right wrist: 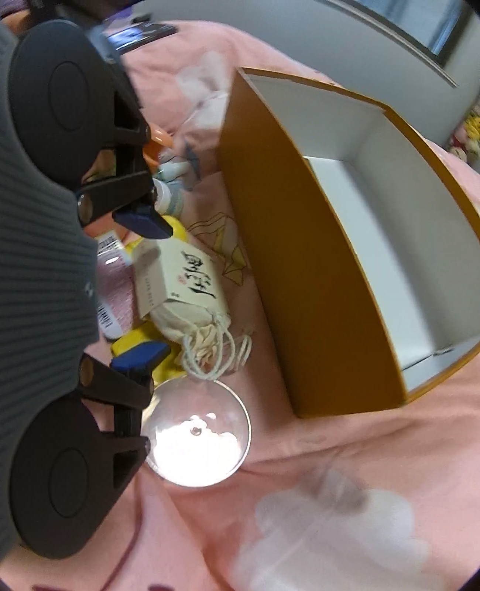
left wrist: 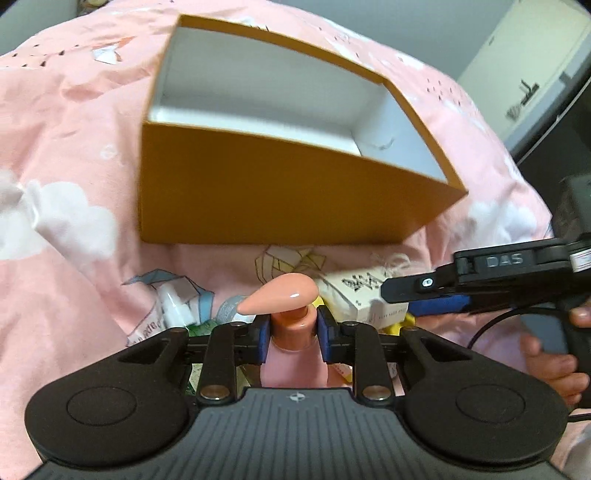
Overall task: Organize rigid objects
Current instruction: 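Grasp the pink pump bottle with the left tool while the right tool grasps the white soap box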
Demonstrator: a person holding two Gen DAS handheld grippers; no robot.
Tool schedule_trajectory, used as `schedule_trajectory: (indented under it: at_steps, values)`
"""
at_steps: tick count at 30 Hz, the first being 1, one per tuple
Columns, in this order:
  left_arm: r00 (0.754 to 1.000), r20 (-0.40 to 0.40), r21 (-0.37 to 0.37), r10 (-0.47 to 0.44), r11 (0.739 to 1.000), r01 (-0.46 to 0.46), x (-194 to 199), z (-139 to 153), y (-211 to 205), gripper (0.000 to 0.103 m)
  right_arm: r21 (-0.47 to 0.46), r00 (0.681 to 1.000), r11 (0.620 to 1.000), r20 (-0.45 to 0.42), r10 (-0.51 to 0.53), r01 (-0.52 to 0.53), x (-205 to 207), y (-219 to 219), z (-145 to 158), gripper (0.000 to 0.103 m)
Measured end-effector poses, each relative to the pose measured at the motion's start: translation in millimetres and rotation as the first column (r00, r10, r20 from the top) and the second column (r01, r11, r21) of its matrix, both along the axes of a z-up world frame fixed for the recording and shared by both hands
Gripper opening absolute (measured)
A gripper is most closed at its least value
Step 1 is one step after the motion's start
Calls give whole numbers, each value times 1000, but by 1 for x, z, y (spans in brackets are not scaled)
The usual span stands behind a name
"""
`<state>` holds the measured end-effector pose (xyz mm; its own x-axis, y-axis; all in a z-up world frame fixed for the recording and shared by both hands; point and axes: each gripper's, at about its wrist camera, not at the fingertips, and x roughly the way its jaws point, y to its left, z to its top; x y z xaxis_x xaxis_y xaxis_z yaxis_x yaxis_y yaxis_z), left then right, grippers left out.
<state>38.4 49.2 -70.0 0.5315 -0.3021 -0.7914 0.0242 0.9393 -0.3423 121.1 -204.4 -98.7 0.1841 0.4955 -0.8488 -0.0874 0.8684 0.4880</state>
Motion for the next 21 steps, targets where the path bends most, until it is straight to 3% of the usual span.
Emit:
schedule_trajectory:
  at_steps: [9, 10, 12, 16, 21]
  values:
    - [1000, 0, 8, -8, 1000, 8, 6, -3, -2, 29, -16, 999, 1000, -47, 16, -16, 12, 20, -16, 65]
    - [1000, 0, 11, -10, 1000, 10, 7, -3, -3, 28, -23, 999, 999, -44, 23, -24, 11, 23, -17, 63]
    - [1000, 2, 16, -11, 1000, 11, 7, -2, -4, 29, -29, 998, 998, -31, 47, -48, 10, 26, -16, 50]
    - [1000, -5, -2, 19, 1000, -19, 8, -3, 2, 28, -102, 990, 988, 68, 125, -118, 4, 40, 0, 35]
    - [999, -5, -12, 35, 999, -35, 10, -4, 5, 28, -147, 945, 961, 198, 260, -233, -3, 65, 19, 37]
